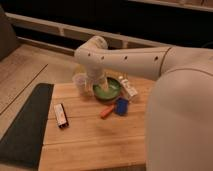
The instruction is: Place the ceramic cup in the ceramic bowl
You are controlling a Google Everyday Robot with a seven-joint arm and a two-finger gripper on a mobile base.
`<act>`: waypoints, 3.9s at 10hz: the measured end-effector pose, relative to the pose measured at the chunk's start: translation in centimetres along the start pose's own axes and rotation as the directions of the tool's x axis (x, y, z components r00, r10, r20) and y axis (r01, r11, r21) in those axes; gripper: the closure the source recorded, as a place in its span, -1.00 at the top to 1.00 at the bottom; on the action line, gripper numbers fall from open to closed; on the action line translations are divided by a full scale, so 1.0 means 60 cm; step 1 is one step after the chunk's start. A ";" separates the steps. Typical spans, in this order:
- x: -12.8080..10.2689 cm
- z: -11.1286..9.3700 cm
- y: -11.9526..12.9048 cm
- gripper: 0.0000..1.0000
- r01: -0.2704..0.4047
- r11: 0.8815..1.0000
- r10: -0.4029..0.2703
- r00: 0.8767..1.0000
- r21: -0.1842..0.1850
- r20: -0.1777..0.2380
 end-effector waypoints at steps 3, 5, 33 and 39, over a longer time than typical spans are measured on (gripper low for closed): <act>-0.037 0.010 0.023 0.30 0.022 1.000 -0.022 1.000 0.007 -0.011; -0.059 0.018 0.029 0.30 0.027 1.000 -0.027 1.000 0.005 -0.013; -0.238 0.126 0.086 0.30 0.152 0.988 -0.150 0.977 -0.004 0.154; -0.238 0.149 0.082 0.30 0.138 0.990 -0.136 0.981 -0.007 0.137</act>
